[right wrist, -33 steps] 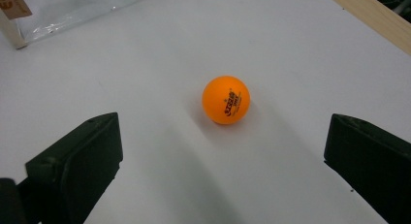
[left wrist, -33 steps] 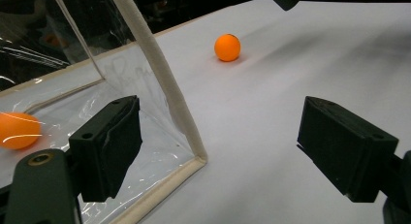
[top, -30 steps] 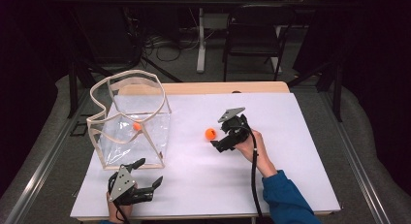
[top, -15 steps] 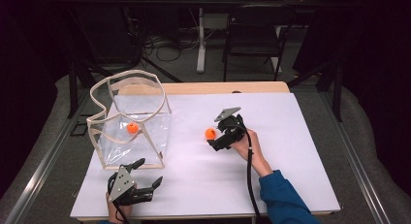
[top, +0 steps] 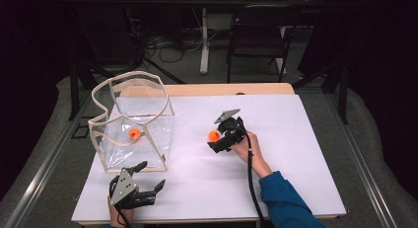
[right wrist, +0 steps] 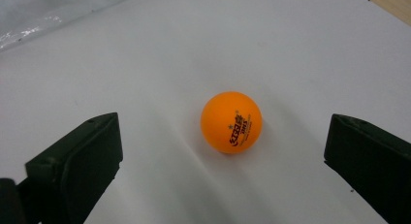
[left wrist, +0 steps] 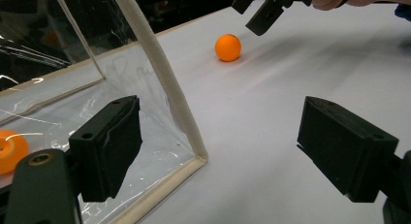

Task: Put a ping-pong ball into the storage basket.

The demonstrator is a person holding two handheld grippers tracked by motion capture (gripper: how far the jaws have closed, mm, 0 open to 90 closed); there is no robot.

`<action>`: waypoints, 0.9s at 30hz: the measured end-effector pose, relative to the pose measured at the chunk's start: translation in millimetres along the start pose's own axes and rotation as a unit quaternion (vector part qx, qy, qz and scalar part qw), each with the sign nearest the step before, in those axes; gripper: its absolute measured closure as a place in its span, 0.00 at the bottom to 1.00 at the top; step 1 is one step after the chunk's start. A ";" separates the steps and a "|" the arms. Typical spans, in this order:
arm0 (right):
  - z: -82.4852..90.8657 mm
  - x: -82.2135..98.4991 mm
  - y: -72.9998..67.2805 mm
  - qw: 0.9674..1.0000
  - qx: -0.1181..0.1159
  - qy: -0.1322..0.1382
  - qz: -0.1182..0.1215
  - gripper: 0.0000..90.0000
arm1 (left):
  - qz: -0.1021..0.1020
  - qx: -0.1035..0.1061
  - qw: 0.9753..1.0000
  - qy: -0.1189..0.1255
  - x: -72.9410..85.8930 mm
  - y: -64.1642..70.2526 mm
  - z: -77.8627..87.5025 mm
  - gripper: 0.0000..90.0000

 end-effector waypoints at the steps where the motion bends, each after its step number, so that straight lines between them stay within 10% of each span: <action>1: -0.9 -0.1 -0.3 1.000 0.000 -0.003 0.001 0.00 | -0.001 0.000 1.000 0.000 0.0 0.0 0.0 0.18; 27: -24.3 -4.3 2.3 1.000 0.000 -0.024 -0.001 0.00 | -0.003 0.001 1.000 0.000 -0.2 -0.3 -0.4 0.18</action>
Point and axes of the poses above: each handheld gripper's, and its own axes: z roughly backward along the jaws, x roughly out of its underside, y roughly to its right, the point moved 7 cm from there along -z, roughly forward along the jaws, and after that the axes turned 9 degrees about -z, right-handed, at the moved point
